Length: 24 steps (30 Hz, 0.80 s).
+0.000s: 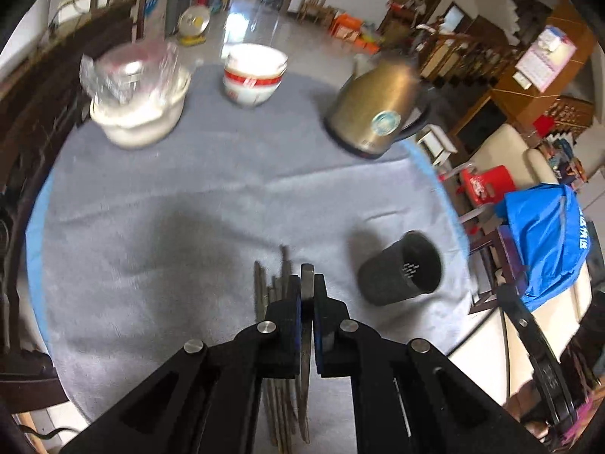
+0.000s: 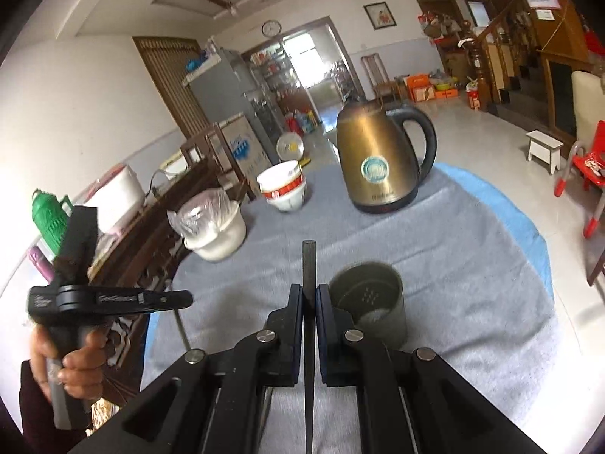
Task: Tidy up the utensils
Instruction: 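Carry the chopsticks over the grey cup and open both grippers to drop them in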
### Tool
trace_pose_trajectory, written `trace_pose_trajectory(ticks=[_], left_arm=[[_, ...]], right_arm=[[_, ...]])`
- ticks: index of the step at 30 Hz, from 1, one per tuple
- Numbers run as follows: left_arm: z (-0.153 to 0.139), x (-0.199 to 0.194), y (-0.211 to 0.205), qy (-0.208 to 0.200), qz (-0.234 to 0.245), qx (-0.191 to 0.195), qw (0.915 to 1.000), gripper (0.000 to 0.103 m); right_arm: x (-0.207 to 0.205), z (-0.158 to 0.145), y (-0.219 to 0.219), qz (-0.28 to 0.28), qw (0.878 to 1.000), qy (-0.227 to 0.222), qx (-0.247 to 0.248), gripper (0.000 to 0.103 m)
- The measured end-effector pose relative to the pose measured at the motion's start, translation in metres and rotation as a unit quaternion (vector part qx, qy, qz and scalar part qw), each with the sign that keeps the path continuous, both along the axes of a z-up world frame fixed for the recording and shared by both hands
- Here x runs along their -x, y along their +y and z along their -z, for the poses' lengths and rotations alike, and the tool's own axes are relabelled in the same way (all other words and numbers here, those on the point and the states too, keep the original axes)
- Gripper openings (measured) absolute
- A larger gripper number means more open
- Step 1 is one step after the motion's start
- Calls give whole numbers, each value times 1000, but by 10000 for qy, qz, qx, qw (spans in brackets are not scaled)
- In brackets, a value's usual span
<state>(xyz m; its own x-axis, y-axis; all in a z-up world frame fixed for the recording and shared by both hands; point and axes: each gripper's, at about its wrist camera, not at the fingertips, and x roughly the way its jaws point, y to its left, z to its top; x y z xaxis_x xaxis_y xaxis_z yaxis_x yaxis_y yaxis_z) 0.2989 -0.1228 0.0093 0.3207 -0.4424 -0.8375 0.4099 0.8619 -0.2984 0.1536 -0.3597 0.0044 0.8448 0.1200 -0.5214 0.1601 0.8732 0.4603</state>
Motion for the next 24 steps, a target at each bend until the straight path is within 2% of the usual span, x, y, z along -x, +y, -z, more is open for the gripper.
trace_pose_trajectory(ticks=[5,9,15,17,20,22,24], left_arm=[[-39,14,-15,-460,159,248,9985,5],[-77,22,-24,-952,167,497,9941,5],[-117,29,-31,-1638,-50,992,9815,5],[-122,29,-33,-1751,-100,1117,9781,5],[-125,30,-41,-1828,-121,1349,9738,5],[-116,28,-50,-1801,-105,1421,9733,5],[-106,27,-60,-1720,-72,1403,9750,5]], right_arm=[[4,-25,-13,364,9984,-427,45,7],[9,-49,-26,817,9928,-862,161,7],[18,-76,-40,1590,9728,-1640,390,7],[16,-78,-42,1833,9654,-1801,453,7],[6,-74,-40,2075,9592,-1804,660,7],[-5,-66,-40,2129,9597,-1685,720,7],[-17,-56,-40,2044,9653,-1459,713,7]])
